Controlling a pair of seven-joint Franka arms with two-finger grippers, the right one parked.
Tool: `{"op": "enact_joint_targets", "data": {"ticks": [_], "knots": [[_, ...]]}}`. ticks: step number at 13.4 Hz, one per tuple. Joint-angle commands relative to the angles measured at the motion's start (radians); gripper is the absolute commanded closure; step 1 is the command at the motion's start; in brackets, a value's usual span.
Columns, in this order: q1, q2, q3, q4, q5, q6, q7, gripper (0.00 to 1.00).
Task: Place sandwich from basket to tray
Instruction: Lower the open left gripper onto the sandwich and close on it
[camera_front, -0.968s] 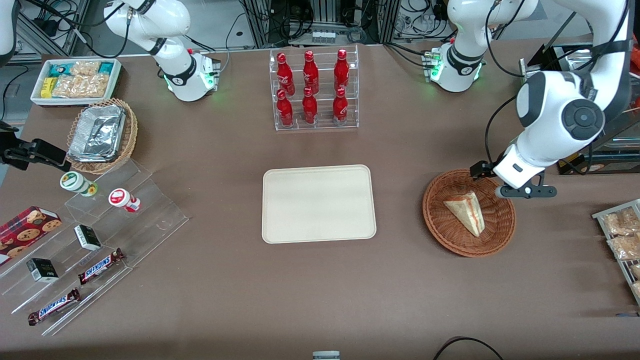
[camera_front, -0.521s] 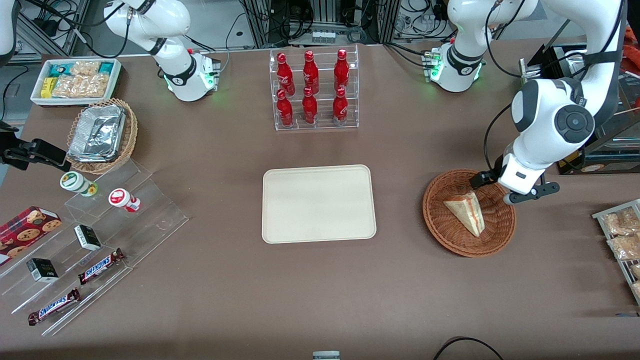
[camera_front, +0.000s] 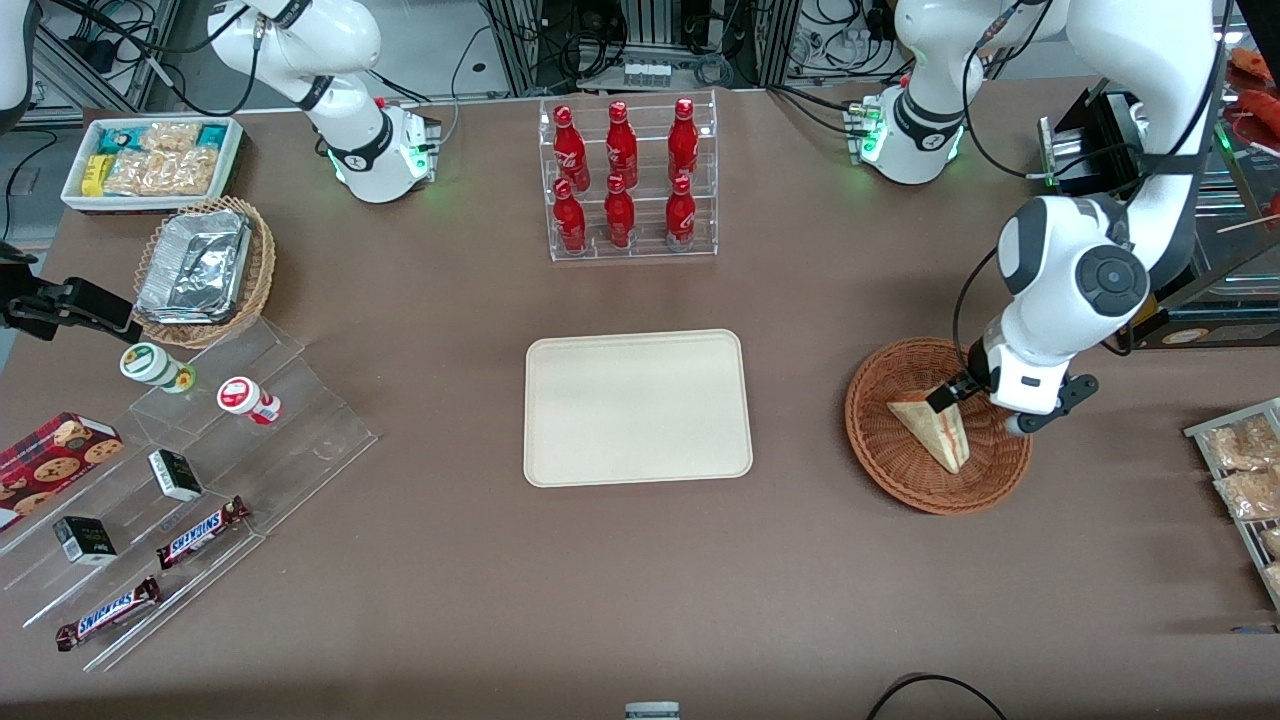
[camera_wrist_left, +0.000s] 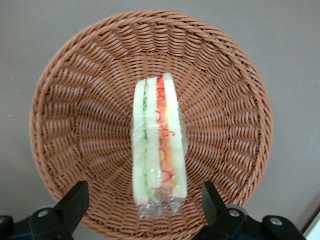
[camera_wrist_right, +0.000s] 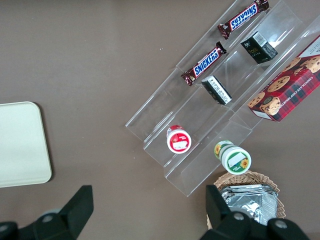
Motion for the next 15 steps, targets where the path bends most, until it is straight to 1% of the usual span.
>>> {"op": "enact_joint_targets", "data": {"ticks": [1,6,7,8,9,10,13,15], "knots": [[-0.01,0.06,-0.007,0.037,0.001,0.036,-0.053,0.0],[-0.01,0.11,-0.007,0.039,0.001,0.065,-0.062,0.01],[-0.01,0.115,-0.006,0.035,0.001,0.063,-0.064,0.17],[-0.01,0.114,-0.006,0.034,0.001,0.062,-0.065,0.61],[-0.008,0.112,-0.006,0.034,0.001,0.057,-0.065,0.87],[-0.008,0.107,-0.006,0.034,0.001,0.054,-0.069,1.0],[-0.01,0.08,-0.007,0.058,0.001,-0.019,-0.078,1.0],[-0.01,0.066,-0.012,0.148,0.001,-0.167,-0.07,1.0]]}}
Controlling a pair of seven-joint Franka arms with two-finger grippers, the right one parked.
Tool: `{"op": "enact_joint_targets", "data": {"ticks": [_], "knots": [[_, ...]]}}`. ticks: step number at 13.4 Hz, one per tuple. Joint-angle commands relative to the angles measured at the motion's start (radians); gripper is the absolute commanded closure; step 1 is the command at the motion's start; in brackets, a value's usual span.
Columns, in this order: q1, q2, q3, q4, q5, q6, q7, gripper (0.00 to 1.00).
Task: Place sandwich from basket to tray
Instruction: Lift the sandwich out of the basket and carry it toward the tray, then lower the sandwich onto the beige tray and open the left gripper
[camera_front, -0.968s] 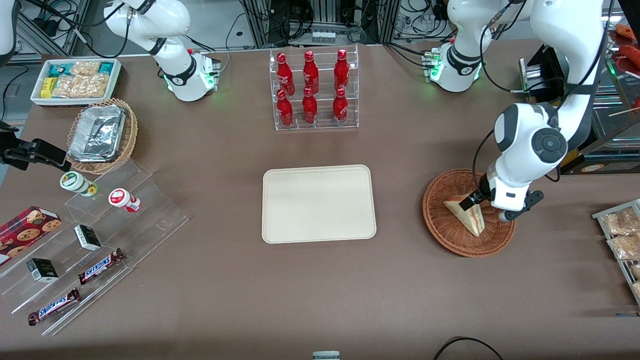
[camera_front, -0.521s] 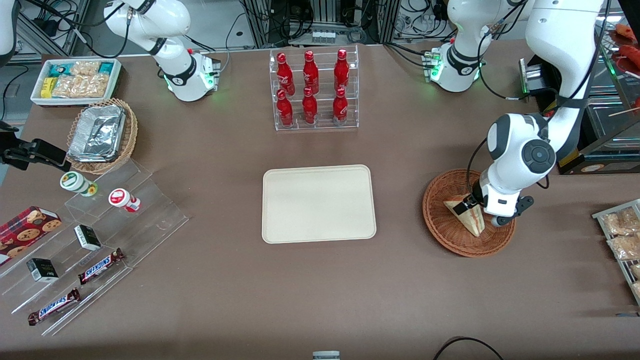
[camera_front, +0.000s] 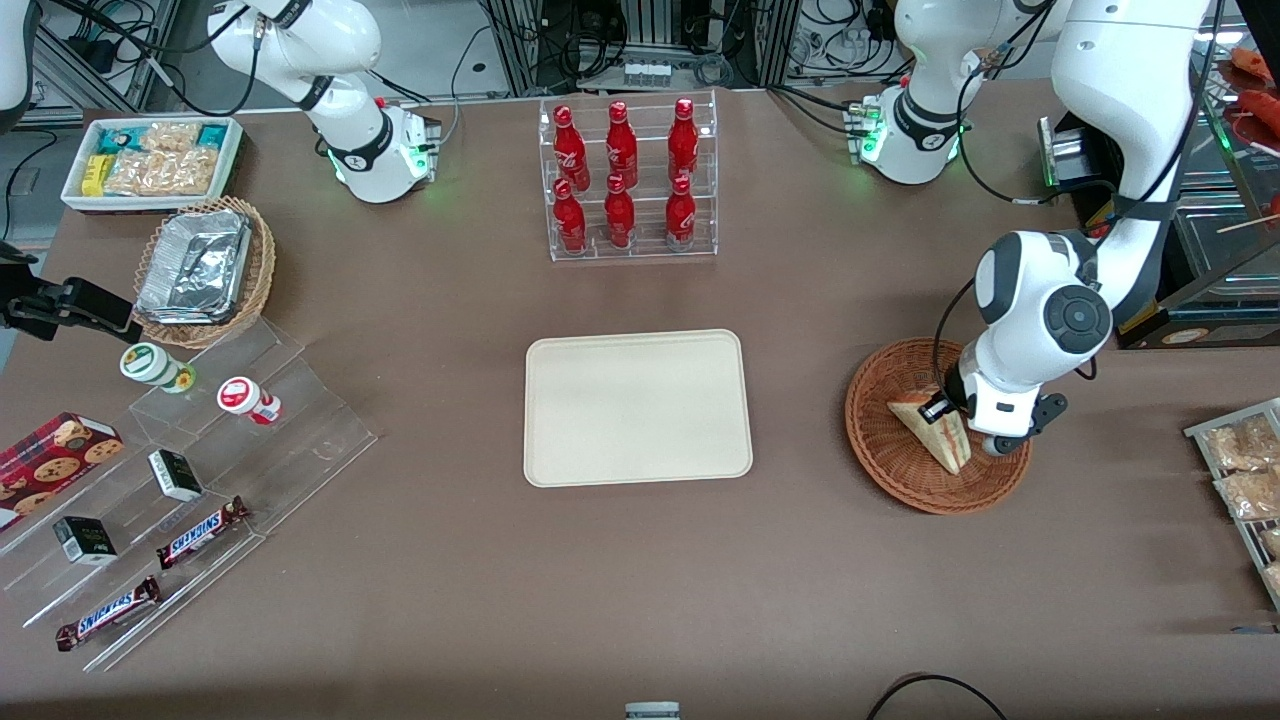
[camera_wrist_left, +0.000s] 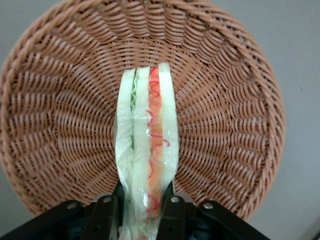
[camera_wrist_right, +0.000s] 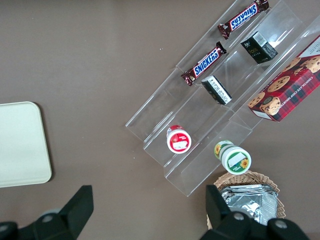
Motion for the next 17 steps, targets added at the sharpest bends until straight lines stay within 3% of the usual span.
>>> {"op": "enact_joint_targets", "data": {"ticks": [1,4,9,14,17], "knots": [[-0.004,-0.024,-0.032,0.143,0.001,-0.218,-0.015,1.0],[-0.039,-0.019,-0.07,0.214,0.001,-0.285,-0.015,1.0],[-0.24,0.042,-0.07,0.298,0.001,-0.291,-0.013,1.0],[-0.44,0.258,-0.07,0.519,0.055,-0.293,-0.033,1.0],[-0.549,0.397,-0.067,0.699,0.055,-0.338,-0.135,1.0]]}}
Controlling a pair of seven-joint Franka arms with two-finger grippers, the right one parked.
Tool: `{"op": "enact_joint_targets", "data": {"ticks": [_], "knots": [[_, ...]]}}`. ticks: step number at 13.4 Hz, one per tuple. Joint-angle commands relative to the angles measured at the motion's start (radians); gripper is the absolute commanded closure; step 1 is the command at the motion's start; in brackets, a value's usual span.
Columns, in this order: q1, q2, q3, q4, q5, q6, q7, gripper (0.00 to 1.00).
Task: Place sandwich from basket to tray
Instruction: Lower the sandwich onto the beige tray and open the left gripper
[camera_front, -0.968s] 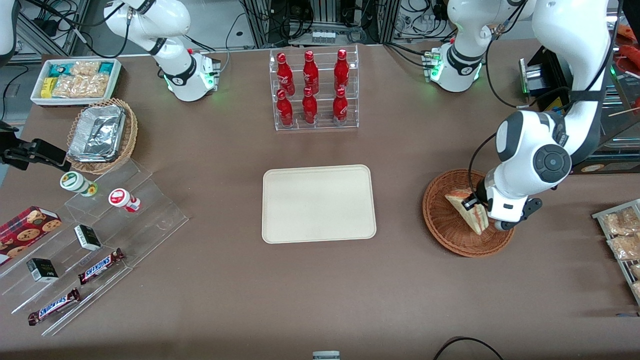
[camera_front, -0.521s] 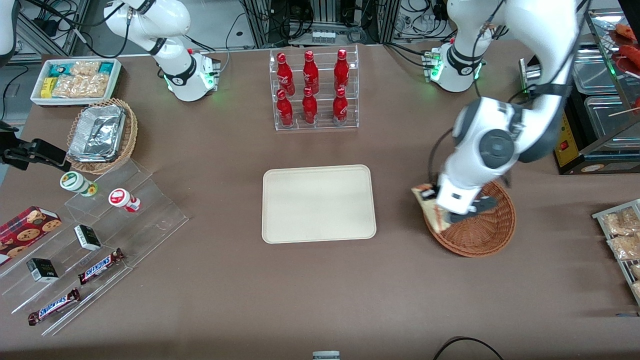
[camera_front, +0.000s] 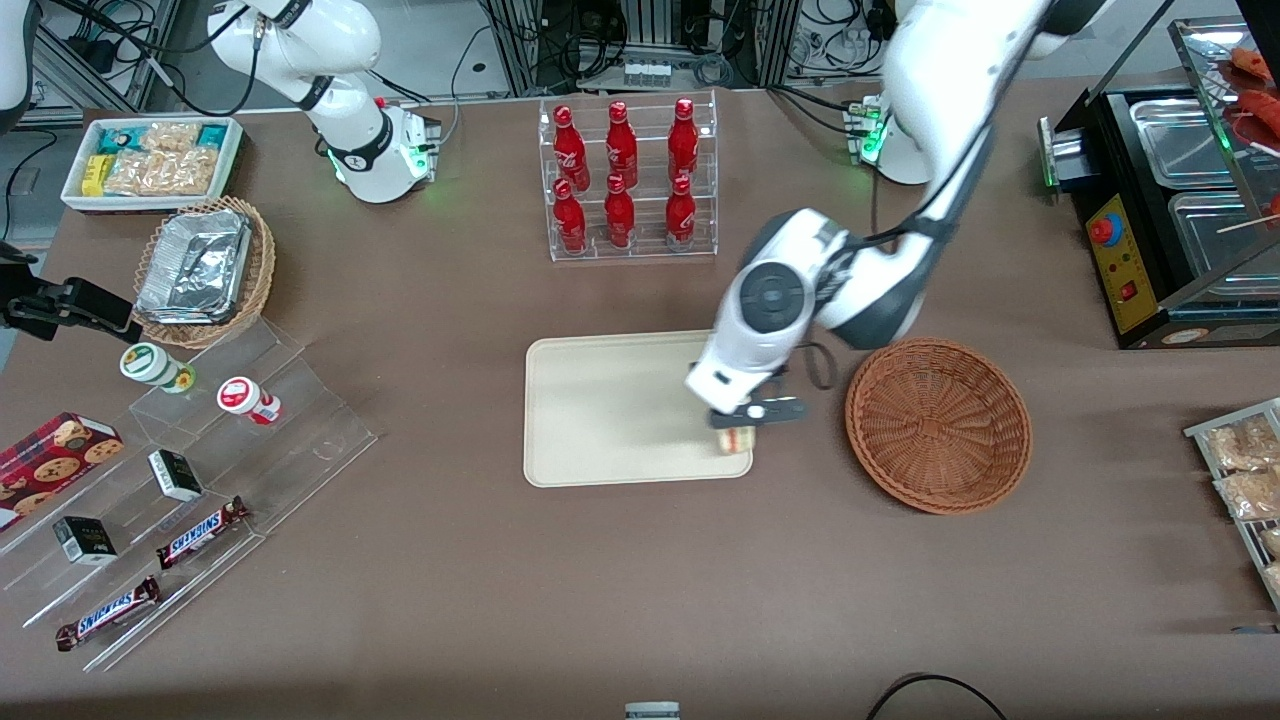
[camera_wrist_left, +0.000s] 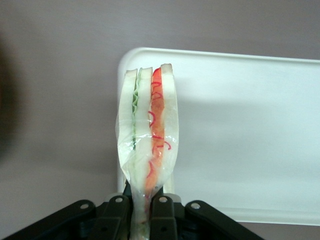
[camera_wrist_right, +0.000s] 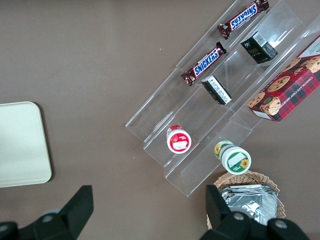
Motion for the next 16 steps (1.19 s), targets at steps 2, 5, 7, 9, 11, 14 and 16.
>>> {"op": "enact_joint_targets", "data": {"ticks": [2,5,7,9,11,14,16], "knots": [[-0.134,0.203,0.023,0.291,0.028,-0.108,-0.116,1.0],[-0.179,0.242,0.029,0.333,0.074,-0.106,-0.188,1.0],[-0.191,0.262,0.03,0.353,0.074,-0.105,-0.209,1.0],[-0.196,0.285,0.029,0.367,0.074,-0.096,-0.248,1.0],[-0.199,0.3,0.027,0.368,0.074,-0.074,-0.291,1.0],[-0.197,0.306,0.027,0.367,0.069,-0.042,-0.297,0.01],[-0.191,0.273,0.026,0.37,0.064,-0.065,-0.291,0.0]]}}
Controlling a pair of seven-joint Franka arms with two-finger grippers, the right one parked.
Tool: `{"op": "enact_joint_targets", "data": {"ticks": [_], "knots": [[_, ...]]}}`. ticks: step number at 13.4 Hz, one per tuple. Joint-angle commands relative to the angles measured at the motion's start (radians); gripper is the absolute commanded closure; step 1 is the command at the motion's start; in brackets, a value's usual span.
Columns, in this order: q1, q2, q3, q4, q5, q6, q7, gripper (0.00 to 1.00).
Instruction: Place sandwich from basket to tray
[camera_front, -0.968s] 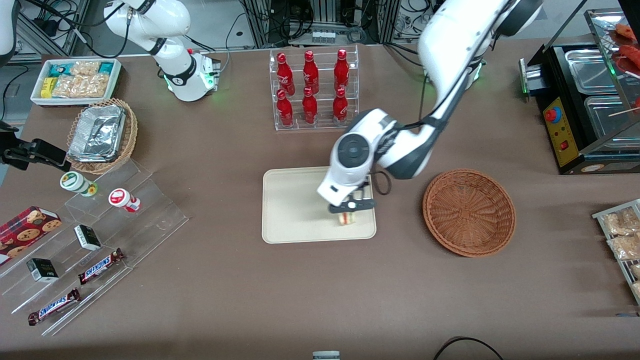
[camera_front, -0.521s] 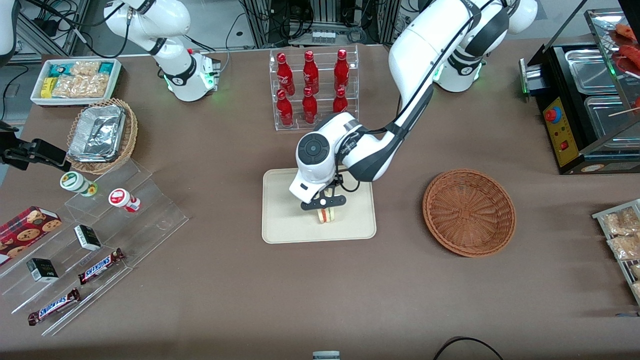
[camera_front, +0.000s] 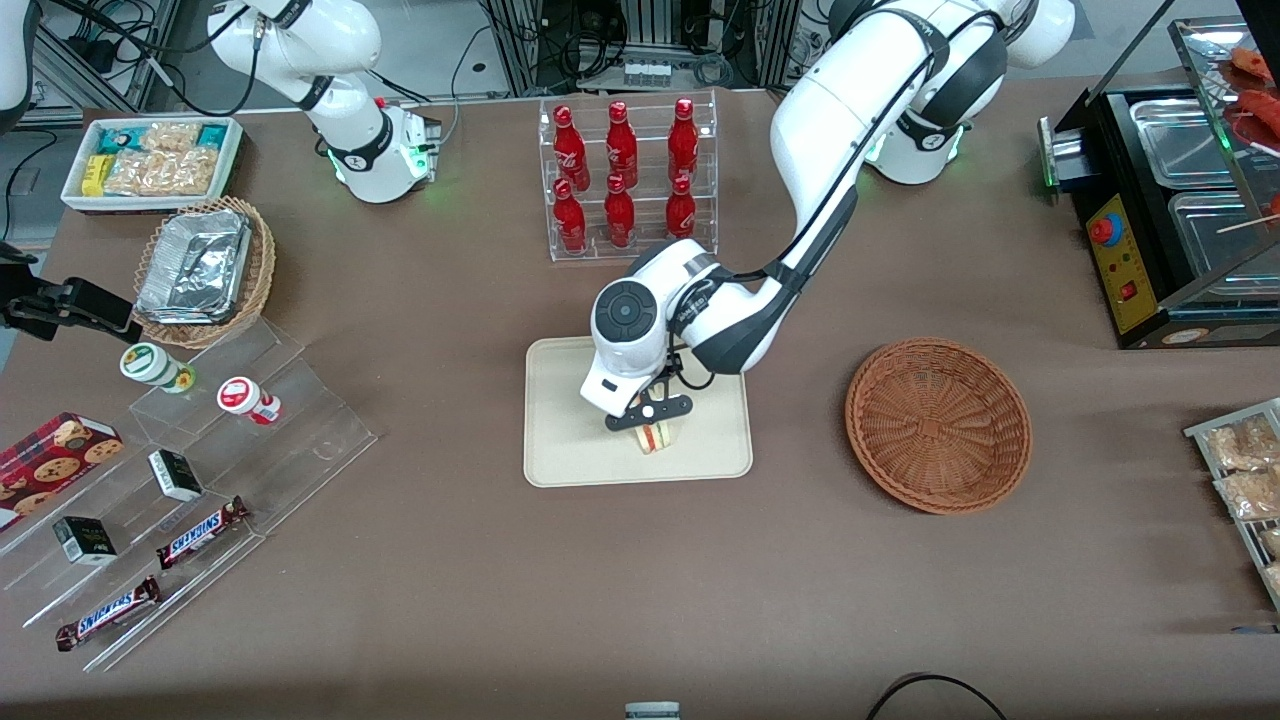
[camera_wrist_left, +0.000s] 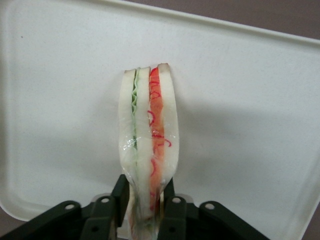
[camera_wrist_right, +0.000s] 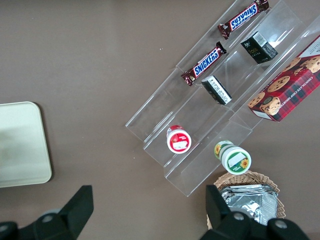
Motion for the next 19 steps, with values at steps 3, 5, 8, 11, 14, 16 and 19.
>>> {"op": "enact_joint_targets", "data": {"ticks": [3,5,8,11,14,16,19], "knots": [[-0.009,-0.1,0.006,0.031,0.007,-0.071,-0.014,0.0],[0.011,-0.126,0.006,0.031,0.007,-0.114,-0.003,0.0],[0.043,-0.197,0.015,0.016,0.019,-0.223,0.109,0.0],[0.149,-0.289,0.015,-0.093,0.017,-0.251,0.326,0.0],[0.285,-0.367,0.012,-0.19,0.016,-0.251,0.453,0.0],[0.35,-0.442,0.012,-0.274,0.011,-0.249,0.581,0.0],[0.46,-0.563,0.012,-0.391,0.007,-0.251,0.776,0.0]]}}
